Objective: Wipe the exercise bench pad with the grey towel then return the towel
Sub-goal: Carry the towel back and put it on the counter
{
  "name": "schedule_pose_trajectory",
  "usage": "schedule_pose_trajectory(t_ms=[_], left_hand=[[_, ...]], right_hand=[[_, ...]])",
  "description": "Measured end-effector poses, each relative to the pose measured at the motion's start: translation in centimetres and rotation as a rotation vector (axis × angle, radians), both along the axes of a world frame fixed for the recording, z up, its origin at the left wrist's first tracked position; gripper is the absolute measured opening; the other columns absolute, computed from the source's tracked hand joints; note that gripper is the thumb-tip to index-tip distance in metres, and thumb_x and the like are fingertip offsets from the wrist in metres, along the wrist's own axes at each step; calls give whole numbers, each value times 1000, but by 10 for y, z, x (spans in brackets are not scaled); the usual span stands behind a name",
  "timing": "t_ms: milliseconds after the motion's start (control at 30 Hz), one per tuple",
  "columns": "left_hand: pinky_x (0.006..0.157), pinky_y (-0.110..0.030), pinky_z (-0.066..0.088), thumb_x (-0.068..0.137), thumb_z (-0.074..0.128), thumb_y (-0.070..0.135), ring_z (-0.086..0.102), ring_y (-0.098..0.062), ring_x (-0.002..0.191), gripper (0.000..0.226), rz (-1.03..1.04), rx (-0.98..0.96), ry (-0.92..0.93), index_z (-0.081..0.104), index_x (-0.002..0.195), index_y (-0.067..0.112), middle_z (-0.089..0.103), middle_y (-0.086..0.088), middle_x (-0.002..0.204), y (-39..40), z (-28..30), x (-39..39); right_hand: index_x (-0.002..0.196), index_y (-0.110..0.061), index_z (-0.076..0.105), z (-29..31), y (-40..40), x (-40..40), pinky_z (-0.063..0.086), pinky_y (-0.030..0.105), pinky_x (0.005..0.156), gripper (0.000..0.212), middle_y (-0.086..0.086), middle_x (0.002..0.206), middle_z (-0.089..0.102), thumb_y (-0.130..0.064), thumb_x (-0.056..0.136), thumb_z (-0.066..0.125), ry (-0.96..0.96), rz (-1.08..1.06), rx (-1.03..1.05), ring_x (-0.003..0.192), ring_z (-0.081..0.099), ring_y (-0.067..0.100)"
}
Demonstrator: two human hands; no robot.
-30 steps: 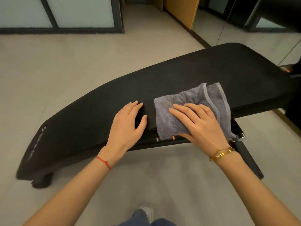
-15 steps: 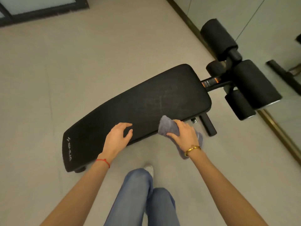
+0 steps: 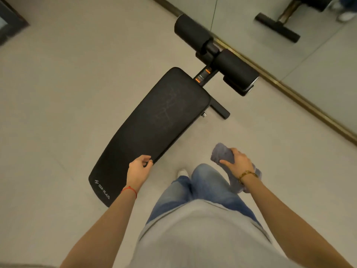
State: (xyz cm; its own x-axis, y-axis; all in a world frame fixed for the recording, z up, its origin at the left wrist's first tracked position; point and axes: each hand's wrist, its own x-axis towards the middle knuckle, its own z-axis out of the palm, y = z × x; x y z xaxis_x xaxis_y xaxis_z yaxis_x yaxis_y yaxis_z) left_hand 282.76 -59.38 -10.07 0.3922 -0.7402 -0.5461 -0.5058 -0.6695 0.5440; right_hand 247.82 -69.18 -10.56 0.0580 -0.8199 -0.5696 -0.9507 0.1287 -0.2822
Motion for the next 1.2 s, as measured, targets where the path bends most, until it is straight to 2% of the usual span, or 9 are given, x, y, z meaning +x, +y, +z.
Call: schedule_pose_trajectory(t_ms=[267,433,567,667,867,967,1033,1100,1200], left_hand=[[96,-29,46,91,59,20,65,-24,109,29,-126,201,11,69,116,9,71,-9,113,-40,-19,-15],[94,-29,43,92,54,18,61,-27,102,20,-135,221,-17,72,101,13,68,-11,100,-97,-19,-35],[100,-34,45,91,55,21,63,-32,110,30,-197,218,-24,71,114,11,71,-13,110,-145,-27,-54],[96,-38,51,90,57,23,66,-32,103,28,-243,246,-4,73,109,10,73,-15,104,-176,-32,-69],[94,-43,54,89,59,26,68,-29,100,20,-406,312,14,74,98,15,74,-9,103,-237,-42,-97],[92,-43,55,89,59,23,68,-30,94,16,-517,324,23,70,79,21,71,-7,88,-271,-37,-120],[91,-43,55,89,59,24,68,-30,95,15,-603,330,14,71,80,21,70,-5,84,-297,-36,-134],[92,-44,55,89,59,26,68,-30,97,15,-708,333,-6,72,88,18,71,-7,88,-323,-37,-149],[90,-49,54,76,58,37,68,-33,97,20,-890,369,-44,69,74,21,74,-13,93,-369,-71,-165]], right_hand=[[128,-11,47,-18,39,-56,50,47,89,59,19,119,62,-45,83,66,-137,-598,142,105,59,40],[132,-7,44,-22,38,-83,47,44,89,61,23,124,59,-40,86,65,-176,-840,163,109,56,42],[133,-6,44,-19,41,-94,46,43,91,61,22,126,58,-38,86,66,-230,-960,126,111,56,41],[132,-7,45,-15,47,-100,47,43,91,60,21,125,59,-39,86,66,-247,-1038,100,109,57,39],[134,-13,41,-12,75,-94,48,45,92,61,19,127,58,-39,85,67,-256,-1283,80,109,56,40],[134,-14,42,-12,90,-82,47,45,93,58,20,127,58,-37,87,65,-254,-1416,86,110,56,40],[136,-13,42,-11,98,-71,46,45,94,59,21,129,57,-36,87,65,-266,-1526,92,112,55,41],[137,-12,41,-11,103,-56,45,44,95,60,22,130,55,-35,88,65,-279,-1649,86,114,54,41],[136,-11,42,-12,108,-30,44,44,96,59,23,130,55,-33,87,66,-304,-1832,67,114,54,41]])
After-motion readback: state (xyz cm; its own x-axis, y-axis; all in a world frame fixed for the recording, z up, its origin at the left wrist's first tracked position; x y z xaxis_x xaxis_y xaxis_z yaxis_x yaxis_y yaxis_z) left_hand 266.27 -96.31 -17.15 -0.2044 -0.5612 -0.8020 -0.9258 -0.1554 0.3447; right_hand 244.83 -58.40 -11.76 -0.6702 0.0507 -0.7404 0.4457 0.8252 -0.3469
